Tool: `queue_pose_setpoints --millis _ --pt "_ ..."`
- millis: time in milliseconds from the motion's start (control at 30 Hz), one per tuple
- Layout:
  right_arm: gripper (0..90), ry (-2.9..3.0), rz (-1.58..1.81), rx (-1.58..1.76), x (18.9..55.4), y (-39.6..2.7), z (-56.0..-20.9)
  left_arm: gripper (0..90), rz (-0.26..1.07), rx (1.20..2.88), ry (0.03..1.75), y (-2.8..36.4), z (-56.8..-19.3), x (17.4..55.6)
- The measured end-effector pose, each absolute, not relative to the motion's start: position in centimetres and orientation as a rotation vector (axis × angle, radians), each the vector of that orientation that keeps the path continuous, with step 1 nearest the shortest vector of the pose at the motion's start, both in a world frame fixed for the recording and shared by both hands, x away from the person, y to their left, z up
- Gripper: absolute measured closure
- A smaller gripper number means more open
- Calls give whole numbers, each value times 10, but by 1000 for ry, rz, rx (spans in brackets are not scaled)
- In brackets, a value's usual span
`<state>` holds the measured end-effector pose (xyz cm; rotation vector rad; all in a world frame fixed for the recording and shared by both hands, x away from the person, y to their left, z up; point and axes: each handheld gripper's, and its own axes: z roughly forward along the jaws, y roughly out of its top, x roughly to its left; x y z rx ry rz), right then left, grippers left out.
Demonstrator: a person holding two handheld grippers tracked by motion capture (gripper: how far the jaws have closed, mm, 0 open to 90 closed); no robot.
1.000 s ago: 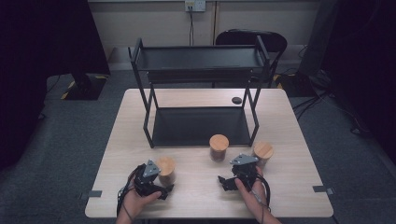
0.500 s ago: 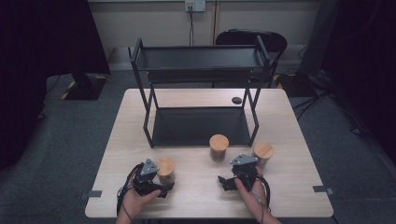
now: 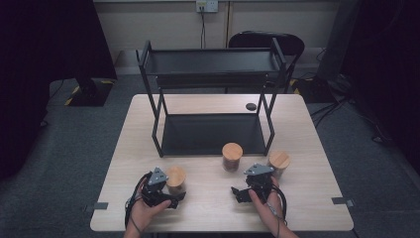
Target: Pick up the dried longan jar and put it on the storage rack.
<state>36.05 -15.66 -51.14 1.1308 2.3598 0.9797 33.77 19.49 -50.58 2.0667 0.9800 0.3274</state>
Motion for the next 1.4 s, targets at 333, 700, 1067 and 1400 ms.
queue_pose_setpoints --millis 333,700,1067,1400 --pt "0 2360 980 1131 361 -157 -511 53 328 2048 969 193 -504 339" --pt "0 2360 980 1131 361 -157 -511 99 330 2033 970 193 -503 341" --pt "0 2360 980 1131 361 -157 -511 170 335 2015 954 190 -501 342" --pt "0 2360 980 1131 361 -157 -511 219 351 2018 942 189 -499 343"
